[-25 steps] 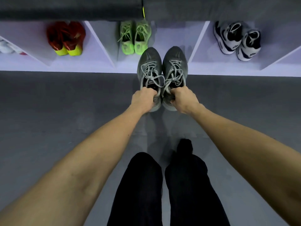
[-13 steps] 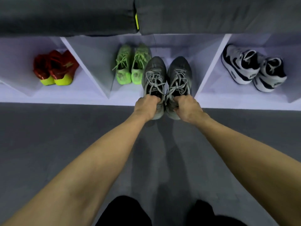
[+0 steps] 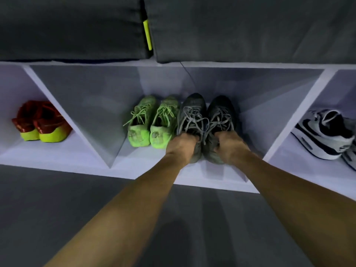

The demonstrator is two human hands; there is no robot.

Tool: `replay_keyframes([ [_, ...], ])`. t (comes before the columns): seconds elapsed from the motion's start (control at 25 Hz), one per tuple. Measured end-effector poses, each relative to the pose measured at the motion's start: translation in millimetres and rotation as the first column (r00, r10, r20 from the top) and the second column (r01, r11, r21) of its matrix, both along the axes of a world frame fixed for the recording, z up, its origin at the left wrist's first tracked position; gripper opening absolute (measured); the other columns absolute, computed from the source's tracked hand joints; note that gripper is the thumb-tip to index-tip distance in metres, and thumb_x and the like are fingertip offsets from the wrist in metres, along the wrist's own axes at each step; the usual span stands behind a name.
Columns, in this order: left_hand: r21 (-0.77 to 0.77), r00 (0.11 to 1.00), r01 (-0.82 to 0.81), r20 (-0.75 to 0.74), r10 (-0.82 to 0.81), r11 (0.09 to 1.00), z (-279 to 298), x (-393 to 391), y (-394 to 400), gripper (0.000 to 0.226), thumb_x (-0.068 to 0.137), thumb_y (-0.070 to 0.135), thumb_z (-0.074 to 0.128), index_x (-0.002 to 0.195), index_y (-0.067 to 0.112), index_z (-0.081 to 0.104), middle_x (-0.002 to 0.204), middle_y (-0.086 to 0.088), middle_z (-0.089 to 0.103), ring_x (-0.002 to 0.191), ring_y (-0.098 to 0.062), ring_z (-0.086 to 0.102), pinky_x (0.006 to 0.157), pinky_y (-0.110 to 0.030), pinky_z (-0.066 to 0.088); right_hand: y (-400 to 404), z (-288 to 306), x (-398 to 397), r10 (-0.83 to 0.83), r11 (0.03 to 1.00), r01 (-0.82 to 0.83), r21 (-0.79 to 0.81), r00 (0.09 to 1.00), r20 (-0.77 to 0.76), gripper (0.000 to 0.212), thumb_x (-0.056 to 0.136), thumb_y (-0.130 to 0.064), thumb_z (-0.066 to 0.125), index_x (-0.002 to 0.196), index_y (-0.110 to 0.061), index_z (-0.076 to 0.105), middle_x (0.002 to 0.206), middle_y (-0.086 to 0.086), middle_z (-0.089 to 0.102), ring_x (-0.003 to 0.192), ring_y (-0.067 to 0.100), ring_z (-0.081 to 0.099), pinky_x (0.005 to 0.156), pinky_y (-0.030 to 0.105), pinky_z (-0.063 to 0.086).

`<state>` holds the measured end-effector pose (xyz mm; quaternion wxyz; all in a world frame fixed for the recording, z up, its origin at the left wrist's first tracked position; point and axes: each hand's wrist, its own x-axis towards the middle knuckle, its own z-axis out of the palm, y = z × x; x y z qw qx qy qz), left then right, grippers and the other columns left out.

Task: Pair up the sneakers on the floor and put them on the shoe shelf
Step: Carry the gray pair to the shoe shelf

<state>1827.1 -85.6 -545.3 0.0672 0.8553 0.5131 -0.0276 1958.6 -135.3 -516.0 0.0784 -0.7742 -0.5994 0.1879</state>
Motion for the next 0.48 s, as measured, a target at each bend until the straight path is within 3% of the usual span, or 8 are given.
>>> replay_keyframes([
  [0.28,0.097,0.999,0.031,0.011,-0.033,0.995,-31,24,44,0.040,0.097,0.007,0.048,0.136,0.017,0.045,0.131,-0.009,0.051,0.125,-0.030,0.046,0.095,-0.037,0.045,38,-44,24,-0.058,0.996,0.053,0.077,0.996,0.062,0.030,0.092,-0.011,0.053,0.122,-0.012,0.059,0.123,0.018,0.060,0.111,0.035,0.058,0.094,0.037,0.051],
  [0.48,0.136,0.993,0.017,0.110,-0.032,0.990,-38,25,50,0.040,0.095,0.008,0.051,0.134,0.013,0.041,0.135,-0.009,0.048,0.127,-0.028,0.043,0.097,-0.035,0.042,47,-44,27,-0.002,0.998,-0.010,0.056,0.975,0.221,0.031,0.098,-0.012,0.042,0.126,-0.018,0.055,0.131,0.010,0.056,0.122,0.030,0.052,0.095,0.036,0.046],
])
